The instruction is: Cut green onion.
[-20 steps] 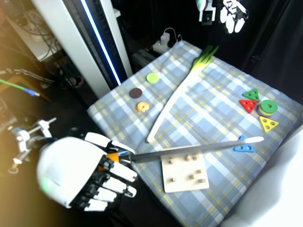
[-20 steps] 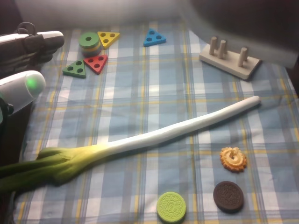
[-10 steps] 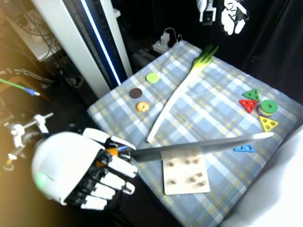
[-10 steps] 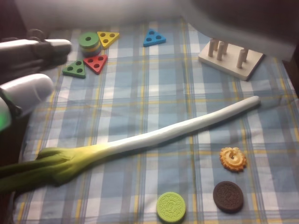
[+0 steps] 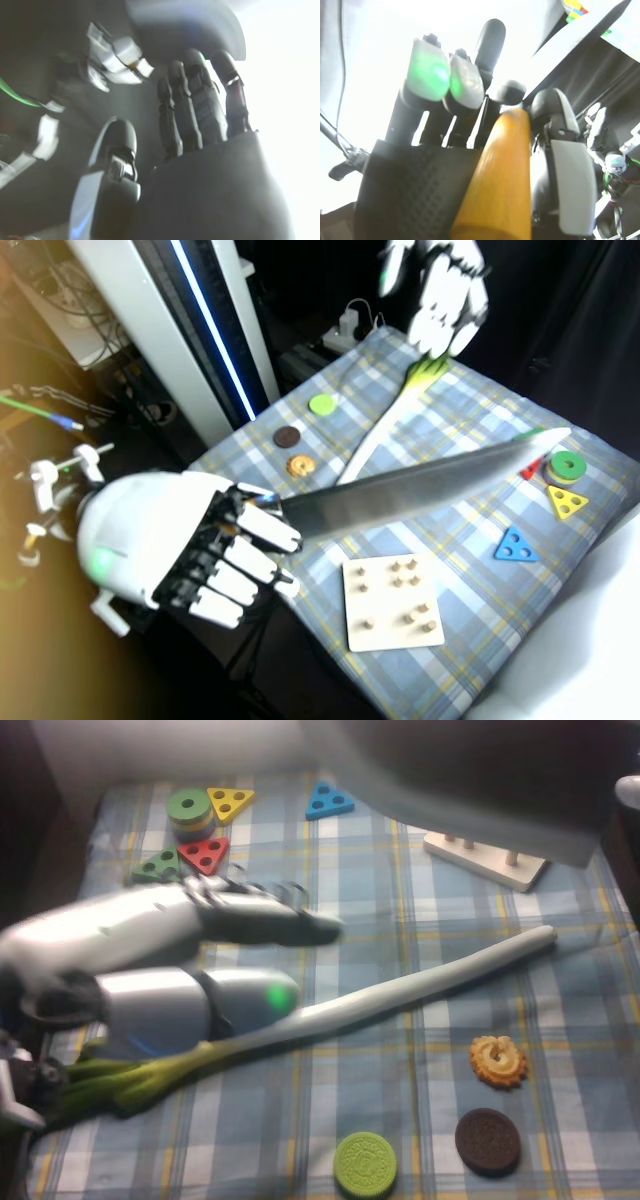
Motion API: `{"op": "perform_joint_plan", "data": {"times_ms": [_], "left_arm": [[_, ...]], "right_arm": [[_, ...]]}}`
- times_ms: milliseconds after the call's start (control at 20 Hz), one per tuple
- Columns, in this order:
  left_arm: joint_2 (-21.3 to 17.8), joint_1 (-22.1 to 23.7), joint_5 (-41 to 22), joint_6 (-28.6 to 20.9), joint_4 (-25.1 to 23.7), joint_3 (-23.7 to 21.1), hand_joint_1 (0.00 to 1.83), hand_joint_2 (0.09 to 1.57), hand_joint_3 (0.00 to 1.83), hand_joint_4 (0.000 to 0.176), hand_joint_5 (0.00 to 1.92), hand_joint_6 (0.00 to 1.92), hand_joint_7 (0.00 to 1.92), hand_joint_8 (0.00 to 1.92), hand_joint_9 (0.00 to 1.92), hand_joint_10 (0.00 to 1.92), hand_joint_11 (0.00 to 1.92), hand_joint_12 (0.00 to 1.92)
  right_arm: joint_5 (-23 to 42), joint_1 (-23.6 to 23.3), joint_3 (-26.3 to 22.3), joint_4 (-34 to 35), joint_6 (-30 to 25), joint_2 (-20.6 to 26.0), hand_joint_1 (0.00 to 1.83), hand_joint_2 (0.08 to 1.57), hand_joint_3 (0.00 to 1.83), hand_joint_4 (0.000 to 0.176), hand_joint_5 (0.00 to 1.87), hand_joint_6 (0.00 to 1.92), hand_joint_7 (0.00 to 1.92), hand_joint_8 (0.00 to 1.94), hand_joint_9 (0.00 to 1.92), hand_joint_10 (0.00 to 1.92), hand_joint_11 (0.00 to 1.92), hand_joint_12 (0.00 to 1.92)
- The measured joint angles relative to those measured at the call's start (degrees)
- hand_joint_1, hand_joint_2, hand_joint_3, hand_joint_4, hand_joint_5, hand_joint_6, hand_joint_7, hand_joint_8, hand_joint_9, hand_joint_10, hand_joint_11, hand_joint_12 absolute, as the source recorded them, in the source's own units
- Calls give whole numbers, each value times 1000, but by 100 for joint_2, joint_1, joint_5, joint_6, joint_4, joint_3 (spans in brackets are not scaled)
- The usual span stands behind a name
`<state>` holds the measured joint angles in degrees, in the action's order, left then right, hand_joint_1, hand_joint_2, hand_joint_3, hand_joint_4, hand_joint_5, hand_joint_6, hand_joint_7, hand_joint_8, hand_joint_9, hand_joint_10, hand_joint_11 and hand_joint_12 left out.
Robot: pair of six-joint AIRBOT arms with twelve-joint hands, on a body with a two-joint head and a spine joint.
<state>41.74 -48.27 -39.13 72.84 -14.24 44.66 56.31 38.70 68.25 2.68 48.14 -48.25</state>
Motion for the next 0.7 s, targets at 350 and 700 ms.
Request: {"op": "perform_joint_plan", "data": {"times_ms": [350, 700], "left_arm": [[533, 407, 1552, 428, -776, 140, 0, 1332, 0, 0, 0, 0, 0, 0, 0, 0, 0, 0], [1027, 599, 2420, 470, -1469, 273, 0, 1360, 0, 0, 6, 0, 0, 0, 0, 0, 0, 0]], "right_arm": [[302, 0, -186, -299, -44, -55, 363, 1398, 5, 140, 1060, 1921, 1288, 1941, 1363, 1921, 1364, 1921], [479, 26, -262, -437, -243, -59, 441, 1454, 5, 132, 1141, 1921, 1364, 1941, 1408, 1921, 1362, 1921]]}}
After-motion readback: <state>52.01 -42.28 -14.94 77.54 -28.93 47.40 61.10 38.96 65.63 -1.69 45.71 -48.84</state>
